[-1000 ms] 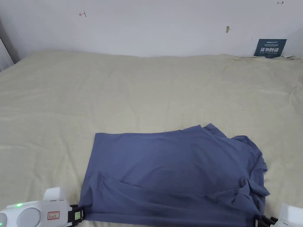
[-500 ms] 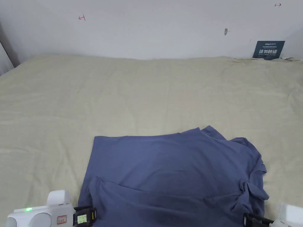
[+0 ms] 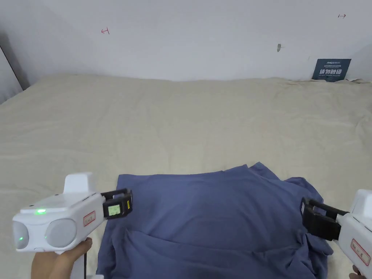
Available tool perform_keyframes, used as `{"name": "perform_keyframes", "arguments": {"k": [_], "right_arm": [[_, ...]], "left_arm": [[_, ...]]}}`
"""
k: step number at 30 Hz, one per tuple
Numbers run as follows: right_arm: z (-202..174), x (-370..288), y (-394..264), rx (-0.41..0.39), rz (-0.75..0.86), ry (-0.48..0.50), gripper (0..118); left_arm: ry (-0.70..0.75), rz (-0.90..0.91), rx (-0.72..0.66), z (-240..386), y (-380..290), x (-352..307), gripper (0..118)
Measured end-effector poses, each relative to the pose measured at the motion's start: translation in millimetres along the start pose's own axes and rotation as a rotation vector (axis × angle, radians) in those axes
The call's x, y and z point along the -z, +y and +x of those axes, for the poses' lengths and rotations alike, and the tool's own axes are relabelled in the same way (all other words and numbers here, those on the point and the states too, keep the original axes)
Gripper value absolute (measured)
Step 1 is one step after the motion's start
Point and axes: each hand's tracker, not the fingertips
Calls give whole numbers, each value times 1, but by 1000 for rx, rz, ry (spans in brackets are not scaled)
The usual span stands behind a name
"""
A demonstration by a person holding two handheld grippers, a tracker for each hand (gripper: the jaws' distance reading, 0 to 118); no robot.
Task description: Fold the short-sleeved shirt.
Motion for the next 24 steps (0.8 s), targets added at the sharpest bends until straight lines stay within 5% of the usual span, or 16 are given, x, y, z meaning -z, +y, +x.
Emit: {"name": "perform_keyframes", "arguments": {"k": [3, 7, 9, 13, 24], "right_arm": [[-9, -1, 12, -12, 45, 9, 83], [-17, 2, 21, -29, 99, 0, 6], [-20, 6, 23, -34, 117, 5, 3], [-25, 20, 29, -48, 112, 8, 1], [-24, 65, 38, -38, 75, -3, 1]], "left_arm": [[-7, 63, 61, 14, 12, 2, 89], [-33, 105, 87, 27, 21, 10, 27], [-43, 111, 101, 30, 25, 18, 10], [-81, 70, 97, 32, 38, 46, 1], [-71, -107, 134, 9, 68, 166, 0]]}}
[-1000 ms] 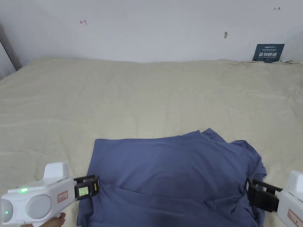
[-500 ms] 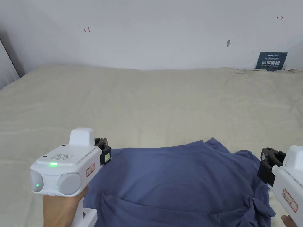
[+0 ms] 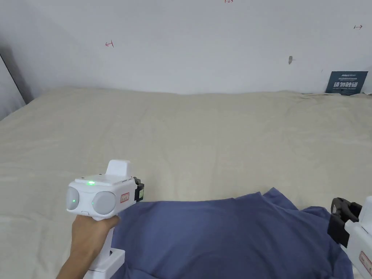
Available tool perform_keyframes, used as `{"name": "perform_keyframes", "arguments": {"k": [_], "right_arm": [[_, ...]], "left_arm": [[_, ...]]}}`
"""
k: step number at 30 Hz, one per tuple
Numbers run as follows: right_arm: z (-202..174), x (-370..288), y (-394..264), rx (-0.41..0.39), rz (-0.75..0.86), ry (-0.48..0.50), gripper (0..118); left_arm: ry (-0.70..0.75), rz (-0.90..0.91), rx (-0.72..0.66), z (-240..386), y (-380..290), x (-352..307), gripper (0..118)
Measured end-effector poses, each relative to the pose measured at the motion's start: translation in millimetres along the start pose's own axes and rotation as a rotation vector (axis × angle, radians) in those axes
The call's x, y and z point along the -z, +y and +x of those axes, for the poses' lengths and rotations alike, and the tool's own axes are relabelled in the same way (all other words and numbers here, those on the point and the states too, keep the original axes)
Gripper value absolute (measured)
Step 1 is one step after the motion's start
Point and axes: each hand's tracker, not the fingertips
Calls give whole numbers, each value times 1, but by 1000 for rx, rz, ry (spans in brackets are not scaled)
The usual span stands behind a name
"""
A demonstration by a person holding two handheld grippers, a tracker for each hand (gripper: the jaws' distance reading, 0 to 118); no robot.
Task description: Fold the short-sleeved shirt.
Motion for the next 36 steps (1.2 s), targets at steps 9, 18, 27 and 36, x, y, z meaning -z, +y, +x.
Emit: {"name": "perform_keyframes", "arguments": {"k": [9, 18, 27, 36], "right_arm": [[7, 28, -5, 5, -52, -29, 1], [24, 50, -19, 5, -102, -53, 1], [38, 61, -26, 26, -135, -52, 1], [58, 144, -21, -27, -299, -57, 16]], "left_arm": [[7, -252, -129, -51, 1, 99, 20], [53, -416, -105, -57, -11, 145, 87], [6, -409, -97, -45, -15, 132, 0], [-46, -243, -33, -33, -5, 58, 0]]}}
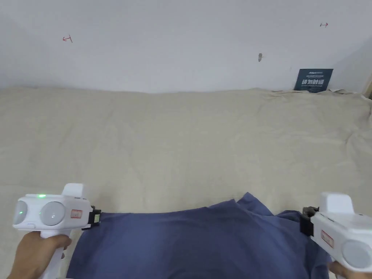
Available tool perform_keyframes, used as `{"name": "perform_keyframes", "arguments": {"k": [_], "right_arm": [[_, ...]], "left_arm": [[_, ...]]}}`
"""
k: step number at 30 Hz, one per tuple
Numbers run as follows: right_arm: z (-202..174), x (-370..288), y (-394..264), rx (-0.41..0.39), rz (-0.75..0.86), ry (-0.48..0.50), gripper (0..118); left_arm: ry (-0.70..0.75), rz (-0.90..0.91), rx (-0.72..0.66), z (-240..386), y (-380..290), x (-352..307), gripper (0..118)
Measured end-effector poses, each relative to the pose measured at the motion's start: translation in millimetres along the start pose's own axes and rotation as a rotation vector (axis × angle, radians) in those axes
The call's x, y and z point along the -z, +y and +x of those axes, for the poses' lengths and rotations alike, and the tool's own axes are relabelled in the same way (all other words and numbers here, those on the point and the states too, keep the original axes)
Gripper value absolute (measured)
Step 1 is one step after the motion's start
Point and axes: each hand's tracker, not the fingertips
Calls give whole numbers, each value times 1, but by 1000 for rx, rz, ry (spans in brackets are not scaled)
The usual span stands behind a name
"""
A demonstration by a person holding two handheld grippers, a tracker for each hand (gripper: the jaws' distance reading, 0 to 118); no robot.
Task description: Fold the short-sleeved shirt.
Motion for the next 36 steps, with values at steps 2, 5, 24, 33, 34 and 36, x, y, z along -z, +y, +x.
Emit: {"name": "perform_keyframes", "arguments": {"k": [2, 5, 24, 33, 34, 36], "right_arm": [[5, 20, 7, 17, -39, 6, 62], [11, 48, 15, 43, -100, 21, 102], [23, 120, 12, 156, -293, 42, 5], [13, 37, 24, 89, -137, 107, 5], [13, 22, 25, 84, -119, 114, 5], [14, -3, 26, 83, -81, 134, 5]], "left_arm": [[-2, 18, 7, 0, -1, -12, 0], [-4, 39, 11, 4, -4, -28, 0], [-26, 29, -11, -3, -13, -32, 0], [-10, 34, -31, -9, -26, -39, 0], [-8, 38, -36, -10, -28, -42, 0], [-6, 46, -47, -11, -32, -50, 0]]}}
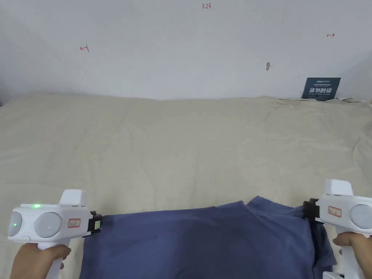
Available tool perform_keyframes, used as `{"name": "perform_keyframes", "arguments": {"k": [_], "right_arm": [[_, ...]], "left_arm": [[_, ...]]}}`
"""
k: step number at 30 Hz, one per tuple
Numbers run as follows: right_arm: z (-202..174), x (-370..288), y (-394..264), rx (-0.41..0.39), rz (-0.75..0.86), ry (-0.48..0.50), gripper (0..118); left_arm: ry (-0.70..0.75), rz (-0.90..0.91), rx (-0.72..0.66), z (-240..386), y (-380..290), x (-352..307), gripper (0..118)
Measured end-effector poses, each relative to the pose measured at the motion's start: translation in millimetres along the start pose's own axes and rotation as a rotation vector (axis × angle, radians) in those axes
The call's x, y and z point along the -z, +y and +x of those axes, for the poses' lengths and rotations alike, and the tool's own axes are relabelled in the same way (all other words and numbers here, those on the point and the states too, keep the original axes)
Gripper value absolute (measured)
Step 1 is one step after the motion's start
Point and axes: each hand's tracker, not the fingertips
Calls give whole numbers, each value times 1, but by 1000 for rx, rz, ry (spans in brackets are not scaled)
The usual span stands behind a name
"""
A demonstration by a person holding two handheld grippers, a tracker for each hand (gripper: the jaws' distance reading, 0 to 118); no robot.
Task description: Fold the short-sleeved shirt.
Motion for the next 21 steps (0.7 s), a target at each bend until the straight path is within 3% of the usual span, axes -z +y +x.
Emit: {"name": "perform_keyframes", "arguments": {"k": [10, 21], "right_arm": [[20, -107, -31, -23, 129, 66, 5], [43, -167, -110, 15, 119, 79, 5]], "left_arm": [[21, 42, -50, -16, -31, -49, 0], [22, 23, -68, -30, -103, -93, 0]]}}
